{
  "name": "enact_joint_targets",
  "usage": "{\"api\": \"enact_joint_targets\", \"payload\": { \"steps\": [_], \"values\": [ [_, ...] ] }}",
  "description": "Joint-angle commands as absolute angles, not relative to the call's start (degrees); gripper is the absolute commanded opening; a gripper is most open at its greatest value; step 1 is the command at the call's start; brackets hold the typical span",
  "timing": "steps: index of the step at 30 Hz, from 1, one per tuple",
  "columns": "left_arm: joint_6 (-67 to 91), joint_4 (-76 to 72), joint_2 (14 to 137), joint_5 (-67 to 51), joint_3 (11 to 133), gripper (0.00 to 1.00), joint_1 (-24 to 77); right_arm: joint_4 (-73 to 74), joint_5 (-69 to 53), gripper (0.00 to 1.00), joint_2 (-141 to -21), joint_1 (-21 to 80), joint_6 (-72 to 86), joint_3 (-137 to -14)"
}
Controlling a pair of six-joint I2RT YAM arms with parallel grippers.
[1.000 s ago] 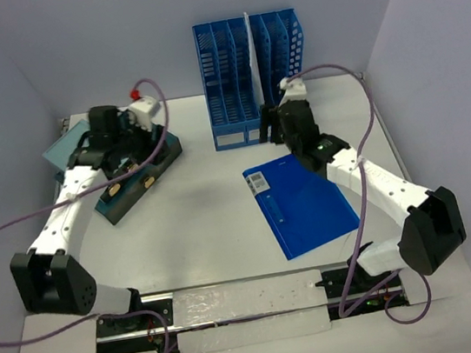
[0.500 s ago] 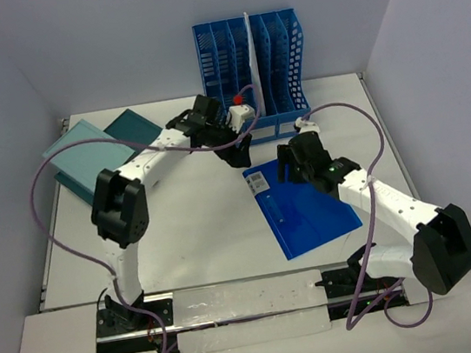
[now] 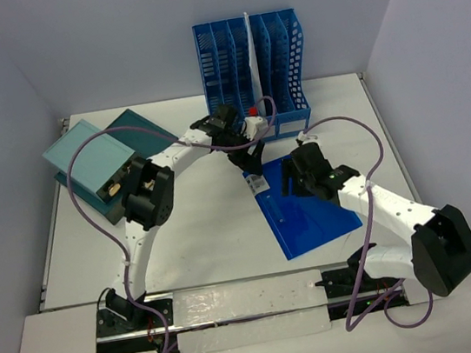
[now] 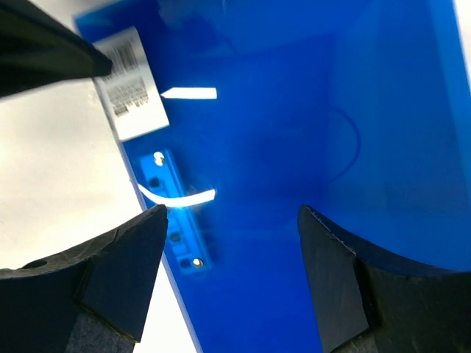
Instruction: Organize the desk
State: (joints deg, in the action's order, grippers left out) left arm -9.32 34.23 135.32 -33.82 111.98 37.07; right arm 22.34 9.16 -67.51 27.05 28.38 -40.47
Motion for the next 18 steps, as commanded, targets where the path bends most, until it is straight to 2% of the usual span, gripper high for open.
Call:
{"api": "enact_joint_targets", "payload": {
  "steps": [1,7,9,18],
  "values": [
    [-9.6,34.9,136.4,-32.9,112.0,0.84,37.3,22.1,8.4,0.78,-65.2,26.8,28.7,-40.4],
    [-9.6,34.3,133.2,-33.7,105.4,0.81,37.3,22.2,7.2,0.78,-64.7,26.9,28.2,-41.2],
    [-9.4,36.1,132.6,-35.4,104.9,0.74,37.3,21.9,5.6,0.77,-65.4,27.0,28.4,-41.1],
    [-8.9,39.2,132.2,-42.7,103.3,0.58,37.3,14.4,-6.5,0.75,-66.4,27.8,36.9,-31.5]
  ]
}}
